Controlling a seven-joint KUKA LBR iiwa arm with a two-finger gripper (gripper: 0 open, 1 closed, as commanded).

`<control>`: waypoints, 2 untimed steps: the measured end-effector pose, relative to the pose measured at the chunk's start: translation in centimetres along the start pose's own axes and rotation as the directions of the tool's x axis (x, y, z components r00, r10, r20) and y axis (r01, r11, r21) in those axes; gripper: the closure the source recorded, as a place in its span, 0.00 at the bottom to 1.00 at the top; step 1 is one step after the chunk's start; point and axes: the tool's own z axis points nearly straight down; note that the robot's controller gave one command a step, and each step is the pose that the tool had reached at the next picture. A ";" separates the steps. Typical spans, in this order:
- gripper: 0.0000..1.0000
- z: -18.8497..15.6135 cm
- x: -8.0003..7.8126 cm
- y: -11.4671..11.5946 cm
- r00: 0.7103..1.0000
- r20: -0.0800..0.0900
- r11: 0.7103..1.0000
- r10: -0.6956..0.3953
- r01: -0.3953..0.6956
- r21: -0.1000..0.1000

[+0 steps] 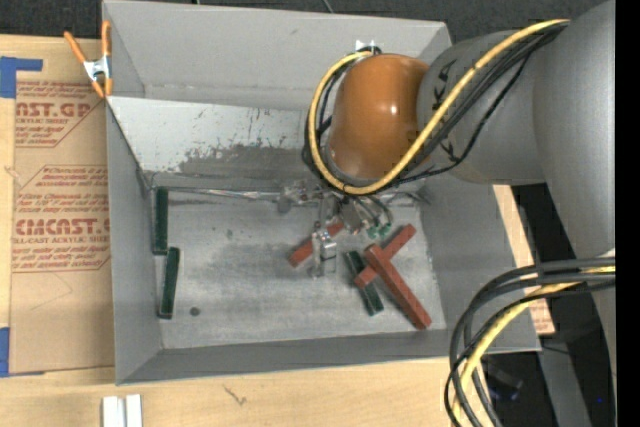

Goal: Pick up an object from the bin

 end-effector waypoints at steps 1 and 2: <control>1.00 4.3 2.8 -7.5 0.996 -0.008 0.996 -0.084 0.084 -0.002; 1.00 4.3 2.8 -7.5 0.996 -0.008 0.997 -0.083 0.083 -0.002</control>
Offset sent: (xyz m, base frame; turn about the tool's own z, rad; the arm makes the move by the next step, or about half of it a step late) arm 0.0000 0.0000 0.0000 0.0000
